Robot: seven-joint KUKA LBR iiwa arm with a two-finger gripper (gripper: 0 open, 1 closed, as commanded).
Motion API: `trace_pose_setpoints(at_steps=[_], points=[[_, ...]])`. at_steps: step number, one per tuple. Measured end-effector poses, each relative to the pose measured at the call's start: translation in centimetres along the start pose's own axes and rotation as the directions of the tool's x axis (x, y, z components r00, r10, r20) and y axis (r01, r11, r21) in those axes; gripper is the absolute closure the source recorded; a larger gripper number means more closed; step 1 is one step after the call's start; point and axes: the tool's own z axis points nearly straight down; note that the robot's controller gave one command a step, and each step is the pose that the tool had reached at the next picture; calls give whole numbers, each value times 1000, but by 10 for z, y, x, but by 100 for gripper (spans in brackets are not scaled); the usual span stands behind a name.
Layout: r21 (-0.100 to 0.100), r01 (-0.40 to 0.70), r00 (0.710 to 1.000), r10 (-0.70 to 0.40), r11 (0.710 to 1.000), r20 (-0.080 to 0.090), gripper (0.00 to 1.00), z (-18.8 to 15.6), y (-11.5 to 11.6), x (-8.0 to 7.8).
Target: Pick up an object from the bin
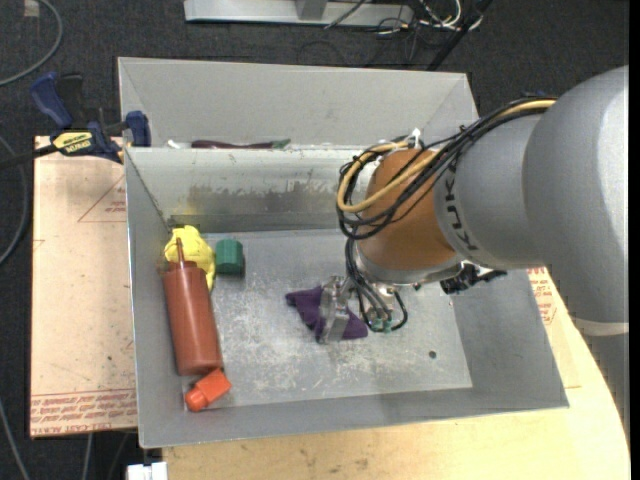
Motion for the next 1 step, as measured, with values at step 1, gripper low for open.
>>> trace_pose_setpoints(at_steps=[1], points=[[-2,2,1000,-2,1000,5,100,-145,0,-14]])
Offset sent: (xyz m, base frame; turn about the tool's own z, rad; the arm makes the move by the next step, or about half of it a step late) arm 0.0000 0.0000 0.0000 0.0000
